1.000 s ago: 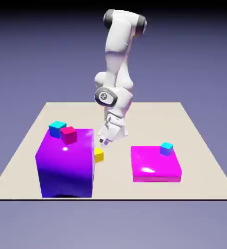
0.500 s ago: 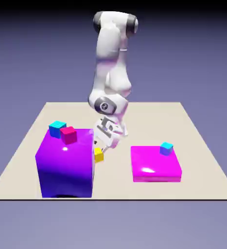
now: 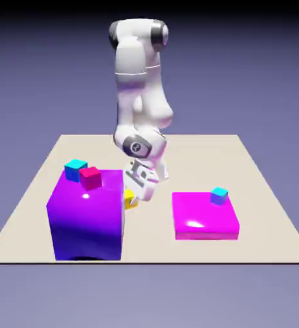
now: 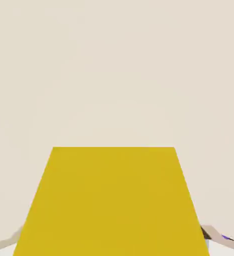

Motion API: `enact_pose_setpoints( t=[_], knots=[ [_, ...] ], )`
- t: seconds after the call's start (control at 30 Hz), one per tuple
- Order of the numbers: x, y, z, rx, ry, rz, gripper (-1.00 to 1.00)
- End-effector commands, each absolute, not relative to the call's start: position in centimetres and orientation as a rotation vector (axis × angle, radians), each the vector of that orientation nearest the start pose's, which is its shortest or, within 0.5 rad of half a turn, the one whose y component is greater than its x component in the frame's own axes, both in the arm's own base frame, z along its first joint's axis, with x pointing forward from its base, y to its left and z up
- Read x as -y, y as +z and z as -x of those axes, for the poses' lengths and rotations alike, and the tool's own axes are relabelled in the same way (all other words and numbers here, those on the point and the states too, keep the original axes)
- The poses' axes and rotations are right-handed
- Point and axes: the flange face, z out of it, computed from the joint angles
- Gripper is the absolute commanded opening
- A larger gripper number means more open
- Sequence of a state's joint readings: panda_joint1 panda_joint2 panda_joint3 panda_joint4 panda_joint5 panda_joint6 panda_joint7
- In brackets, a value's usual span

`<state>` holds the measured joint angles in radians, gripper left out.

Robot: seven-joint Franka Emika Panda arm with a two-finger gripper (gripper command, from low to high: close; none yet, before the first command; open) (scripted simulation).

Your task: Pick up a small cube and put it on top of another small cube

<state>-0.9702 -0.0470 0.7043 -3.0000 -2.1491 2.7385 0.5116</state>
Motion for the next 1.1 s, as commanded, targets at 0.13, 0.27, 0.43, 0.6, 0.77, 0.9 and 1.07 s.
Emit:
enact_pose_setpoints(
  t=[0.13,0.27,0.43,0.6,0.77,0.9,1.07],
  knots=[
    [2.4,17.4,-21.6,-1.616,-0.086,-2.037,-1.00],
    [0.2,18.5,-23.0,-1.685,-0.070,-1.951,-1.00],
    [-3.6,19.8,-25.2,-1.796,-0.042,-1.814,-1.00],
    [-7.9,21.3,-26.6,-1.905,-0.003,-1.679,-1.00],
    [-12.4,23.1,-27.1,-2.014,0.044,-1.543,-1.00],
    [-16.2,24.6,-26.8,-2.104,0.089,-1.433,-1.00],
    [-20.8,26.7,-25.7,-2.220,0.153,-1.289,-1.00]
  ],
)
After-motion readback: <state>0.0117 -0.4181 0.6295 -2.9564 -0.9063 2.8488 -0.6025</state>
